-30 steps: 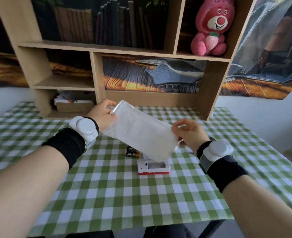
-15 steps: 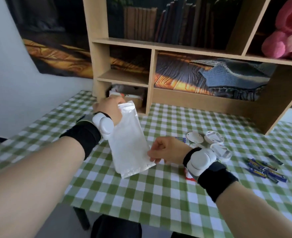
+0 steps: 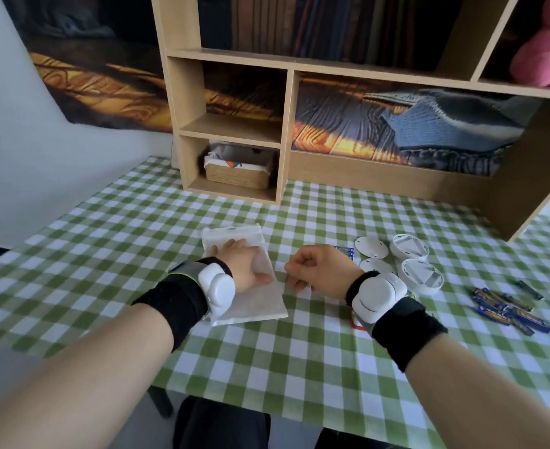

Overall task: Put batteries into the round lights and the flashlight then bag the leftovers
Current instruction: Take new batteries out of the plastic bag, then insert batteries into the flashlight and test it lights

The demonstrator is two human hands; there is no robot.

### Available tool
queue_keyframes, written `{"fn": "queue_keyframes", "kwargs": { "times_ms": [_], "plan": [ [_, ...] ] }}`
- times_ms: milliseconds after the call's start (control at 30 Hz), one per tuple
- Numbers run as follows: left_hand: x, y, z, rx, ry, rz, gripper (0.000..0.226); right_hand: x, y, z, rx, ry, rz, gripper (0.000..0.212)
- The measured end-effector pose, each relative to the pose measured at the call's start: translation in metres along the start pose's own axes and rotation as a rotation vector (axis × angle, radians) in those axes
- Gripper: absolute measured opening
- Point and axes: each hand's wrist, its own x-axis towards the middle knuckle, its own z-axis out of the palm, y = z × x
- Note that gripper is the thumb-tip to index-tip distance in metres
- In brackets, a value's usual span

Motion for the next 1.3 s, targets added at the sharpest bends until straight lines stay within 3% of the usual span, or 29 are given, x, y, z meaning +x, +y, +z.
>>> {"fn": "queue_keyframes", "kwargs": {
  "times_ms": [233, 500, 700, 800, 933, 1167, 1300],
  "plan": [
    [-0.004, 0.013, -0.012, -0.138, 0.034, 0.171, 0.075, -0.009, 0.004, -0.006, -0.007, 0.117, -0.017, 0.014],
    [0.005, 0.107, -0.025, -0.35, 0.215, 0.378, 0.042, -0.053, 0.025, -0.068, -0.02, 0.414, -0.035, 0.006],
    [0.008, 0.181, -0.032, -0.565, 0.17, 0.504, 0.019, -0.102, 0.067, -0.119, -0.041, 0.639, 0.026, 0.009],
    [0.01, 0.201, -0.029, -0.53, 0.17, 0.53, 0.017, -0.115, 0.087, -0.131, -0.031, 0.7, 0.05, 0.008],
    [0.006, 0.205, -0.021, -0.477, 0.147, 0.523, 0.013, -0.123, 0.099, -0.126, -0.112, 0.589, 0.049, 0.006],
    [-0.001, 0.184, -0.011, -0.423, 0.115, 0.504, 0.011, -0.123, 0.102, -0.098, -0.223, 0.239, 0.045, 0.047],
    [-0.005, 0.174, -0.007, -0.455, 0.134, 0.488, 0.012, -0.124, 0.104, -0.088, -0.28, 0.186, 0.038, 0.053]
  ]
}}
